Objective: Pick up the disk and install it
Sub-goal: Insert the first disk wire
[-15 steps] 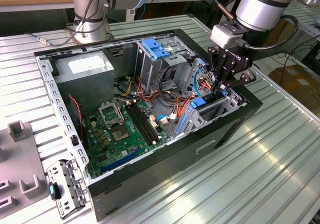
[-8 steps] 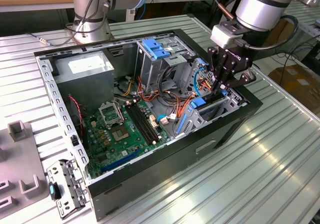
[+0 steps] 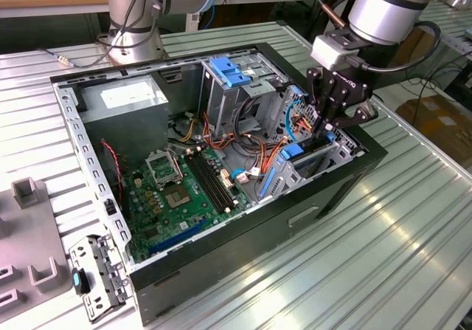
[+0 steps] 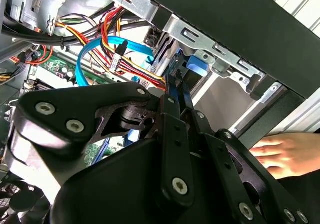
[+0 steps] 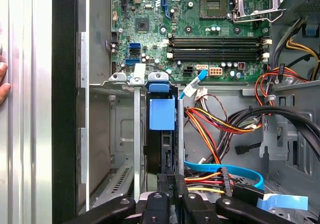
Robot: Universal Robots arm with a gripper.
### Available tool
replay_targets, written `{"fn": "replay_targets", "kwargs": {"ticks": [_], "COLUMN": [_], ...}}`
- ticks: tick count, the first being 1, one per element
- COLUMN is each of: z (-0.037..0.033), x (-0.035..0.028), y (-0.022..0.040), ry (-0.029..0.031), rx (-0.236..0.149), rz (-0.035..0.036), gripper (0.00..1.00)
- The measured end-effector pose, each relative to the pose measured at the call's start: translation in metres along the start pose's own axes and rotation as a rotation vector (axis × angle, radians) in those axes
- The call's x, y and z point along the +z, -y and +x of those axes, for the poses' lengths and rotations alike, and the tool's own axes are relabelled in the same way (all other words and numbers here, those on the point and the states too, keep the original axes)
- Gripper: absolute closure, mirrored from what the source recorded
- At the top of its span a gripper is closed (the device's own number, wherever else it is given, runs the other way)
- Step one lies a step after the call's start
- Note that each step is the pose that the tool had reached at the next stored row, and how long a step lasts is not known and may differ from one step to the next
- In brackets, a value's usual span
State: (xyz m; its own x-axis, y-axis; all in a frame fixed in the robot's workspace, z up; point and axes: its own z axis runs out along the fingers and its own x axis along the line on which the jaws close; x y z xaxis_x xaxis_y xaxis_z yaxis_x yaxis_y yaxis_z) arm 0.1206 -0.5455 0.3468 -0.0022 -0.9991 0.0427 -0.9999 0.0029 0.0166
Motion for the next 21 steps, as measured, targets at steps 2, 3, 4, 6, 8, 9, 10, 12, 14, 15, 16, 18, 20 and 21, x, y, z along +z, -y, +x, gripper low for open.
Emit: {"fn": "replay_targets", "kwargs": {"ticks": [2,3,4,6,8,9,10,12,14,15,16,18,20,21], "z": [0.0,0.0,-0.0001,-0.0001,-0.0002,-0.0003,-0.0003,-0.0004,-0.0004,-0.0005,-0.0005,-0.0006,-0.0006,-0.0006], "x": [0.0,0.0001,0.0004,0.0013,0.0017,0.002,0.0021,0.0022,0.0028,0.0033,0.0044,0.0059,0.0065,0.0065], "y": [0.0001,0.0,0.0001,0.0003,0.0005,0.0007,0.0008,0.0008,0.0009,0.0009,0.0009,0.0009,0.001,0.001], "ry": [-0.0001,-0.0002,-0.0001,0.0,-0.0001,0.0,0.0,-0.0001,0.0,0.0002,0.0002,0.0001,-0.0003,-0.0003], "rx": [0.0,0.0,0.0,0.0,0.0,0.0,0.0,0.0,0.0,0.0,0.0,0.0,0.0,0.0], "rz": [0.0,0.0,-0.0001,-0.0006,-0.001,-0.0012,-0.0013,-0.0014,-0.0016,-0.0016,-0.0017,-0.0019,-0.0021,-0.0021], "gripper": [0.83,0.83,0.83,0.83,0.83,0.83,0.83,0.83,0.83,0.83,0.83,0.83,0.83,0.83]}}
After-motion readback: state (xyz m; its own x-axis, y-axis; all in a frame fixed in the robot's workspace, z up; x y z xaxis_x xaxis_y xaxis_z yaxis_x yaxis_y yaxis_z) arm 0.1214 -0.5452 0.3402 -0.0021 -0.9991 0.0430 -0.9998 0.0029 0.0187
